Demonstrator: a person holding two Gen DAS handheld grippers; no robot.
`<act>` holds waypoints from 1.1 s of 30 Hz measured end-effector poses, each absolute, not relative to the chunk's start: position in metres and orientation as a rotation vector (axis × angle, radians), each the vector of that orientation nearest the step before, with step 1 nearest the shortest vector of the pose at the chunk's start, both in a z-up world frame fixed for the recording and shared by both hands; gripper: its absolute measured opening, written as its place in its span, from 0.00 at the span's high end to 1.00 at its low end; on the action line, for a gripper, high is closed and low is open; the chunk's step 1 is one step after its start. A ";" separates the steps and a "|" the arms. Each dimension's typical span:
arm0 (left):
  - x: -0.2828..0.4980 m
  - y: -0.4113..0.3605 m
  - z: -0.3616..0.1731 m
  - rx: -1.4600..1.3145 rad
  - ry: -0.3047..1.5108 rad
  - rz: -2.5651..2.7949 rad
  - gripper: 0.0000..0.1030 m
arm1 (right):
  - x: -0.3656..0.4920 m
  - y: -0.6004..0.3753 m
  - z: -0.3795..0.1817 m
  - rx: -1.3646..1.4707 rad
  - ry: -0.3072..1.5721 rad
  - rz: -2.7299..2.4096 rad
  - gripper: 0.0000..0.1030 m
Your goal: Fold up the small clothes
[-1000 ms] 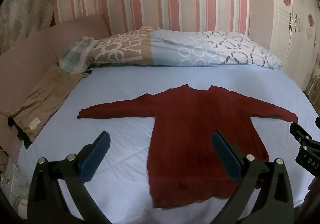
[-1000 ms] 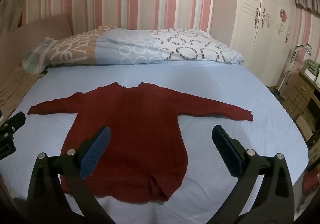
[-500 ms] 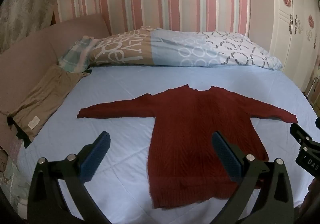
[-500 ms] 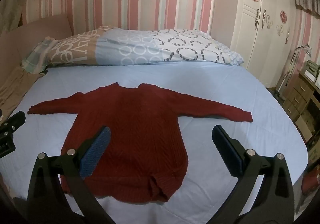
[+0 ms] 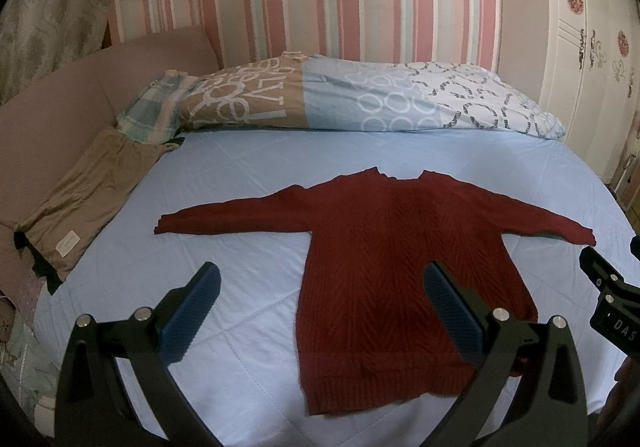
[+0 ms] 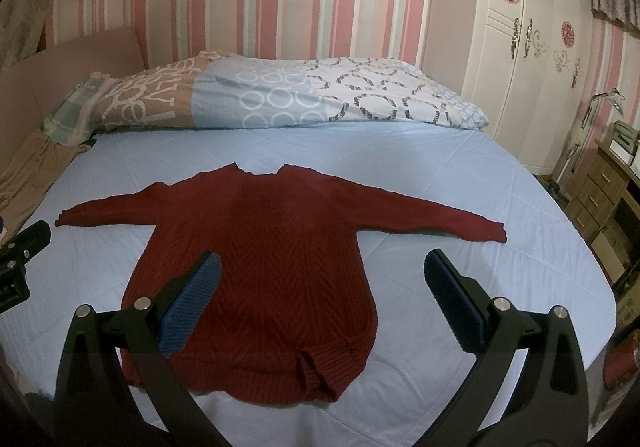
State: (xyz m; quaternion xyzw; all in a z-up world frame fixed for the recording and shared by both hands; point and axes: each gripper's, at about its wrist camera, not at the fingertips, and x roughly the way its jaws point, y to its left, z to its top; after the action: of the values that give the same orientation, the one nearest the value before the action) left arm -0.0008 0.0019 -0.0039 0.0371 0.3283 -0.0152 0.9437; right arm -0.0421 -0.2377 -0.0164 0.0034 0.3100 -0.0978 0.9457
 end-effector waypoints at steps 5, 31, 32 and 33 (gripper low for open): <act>0.002 0.002 -0.003 0.077 0.670 -0.030 0.01 | -0.042 -0.238 -0.017 0.006 0.632 -0.199 0.03; -0.002 0.007 -0.006 0.076 0.676 -0.026 0.01 | -0.043 -0.239 -0.017 0.005 0.634 -0.198 0.03; -0.003 0.008 -0.006 0.076 0.677 -0.026 0.01 | -0.043 -0.239 -0.017 0.006 0.636 -0.197 0.03; -0.003 0.007 -0.005 0.075 0.678 -0.028 0.01 | -0.044 -0.239 -0.017 0.005 0.636 -0.197 0.03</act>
State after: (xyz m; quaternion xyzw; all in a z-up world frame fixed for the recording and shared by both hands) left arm -0.0026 0.0075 -0.0055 0.0367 0.3322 -0.0136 0.9424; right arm -0.0436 -0.2386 -0.0167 0.0024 0.3122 -0.0966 0.9451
